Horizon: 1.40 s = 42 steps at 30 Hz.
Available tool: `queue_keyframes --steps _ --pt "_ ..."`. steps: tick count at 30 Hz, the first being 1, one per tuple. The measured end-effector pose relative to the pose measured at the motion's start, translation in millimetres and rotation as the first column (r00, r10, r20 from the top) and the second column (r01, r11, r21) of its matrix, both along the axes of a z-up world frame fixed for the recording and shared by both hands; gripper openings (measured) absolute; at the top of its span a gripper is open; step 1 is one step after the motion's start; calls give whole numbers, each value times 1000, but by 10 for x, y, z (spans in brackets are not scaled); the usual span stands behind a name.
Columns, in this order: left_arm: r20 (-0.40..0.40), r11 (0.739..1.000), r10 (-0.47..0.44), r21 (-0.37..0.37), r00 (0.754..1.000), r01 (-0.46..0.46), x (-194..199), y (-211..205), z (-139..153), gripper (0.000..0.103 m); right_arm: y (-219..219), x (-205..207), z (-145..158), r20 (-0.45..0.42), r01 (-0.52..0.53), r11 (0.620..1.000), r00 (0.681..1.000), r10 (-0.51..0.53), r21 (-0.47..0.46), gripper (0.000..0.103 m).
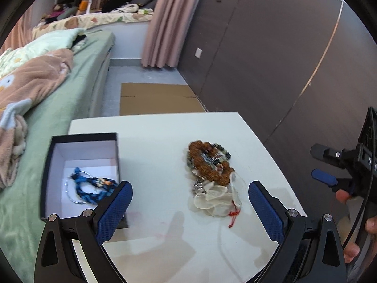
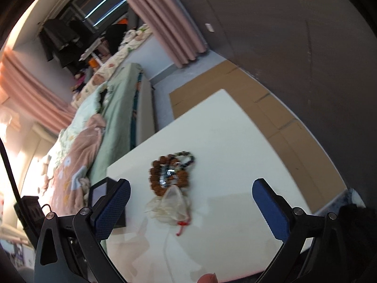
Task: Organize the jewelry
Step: 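Move the left tool back and grasp the white cloth pouch, then carry the white pouch into the black box while the right gripper carries the red string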
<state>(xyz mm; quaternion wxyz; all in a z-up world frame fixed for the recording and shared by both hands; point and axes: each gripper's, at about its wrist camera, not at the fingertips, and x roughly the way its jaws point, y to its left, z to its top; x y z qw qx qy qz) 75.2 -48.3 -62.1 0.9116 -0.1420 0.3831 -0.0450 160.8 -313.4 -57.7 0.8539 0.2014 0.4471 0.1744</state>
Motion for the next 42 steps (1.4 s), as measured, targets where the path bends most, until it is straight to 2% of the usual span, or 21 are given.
queue_keyframes --steps 6,12,22,25,28,29,30,31,32,35,42 --pt "-32 998 -61 32 998 62 114 -254 -165 80 -170 57 -96 -60 35 999 998 -36 -12 103" --pt "-59 993 -105 53 993 108 201 -467 -338 77 -211 89 -162 -102 38 999 994 -39 -19 103" --pt "-81 989 -117 79 990 123 389 -623 -554 75 -165 124 -232 -139 4 1000 990 -6 -11 103" --pt "-83 988 -117 87 990 124 456 -649 -607 67 -151 145 -266 -154 3 1000 988 -3 -4 103" --pt "-84 988 -108 103 991 116 487 -656 -638 48 -130 164 -287 -162 4 1000 987 -5 -5 103" --pt "-80 986 -99 127 992 109 489 -659 -630 31 -126 168 -290 -164 4 1000 986 -5 -4 103" --pt "-82 986 -103 122 991 113 501 -648 -618 7 -121 168 -296 -166 3 1000 986 -4 -4 103" --pt "-88 988 -111 101 990 119 506 -629 -607 3 -109 170 -298 -167 1 1000 986 -2 -4 103" --pt "-81 990 -108 81 991 115 494 -598 -576 3 -97 172 -297 -167 -1 1000 986 0 -5 103" --pt "-37 990 -99 99 994 102 433 -558 -436 2 -65 183 -305 -167 -12 1000 986 10 -9 103" --pt "7 997 -65 37 998 64 325 -301 -176 2 100 197 -396 -198 -79 996 977 83 30 101"
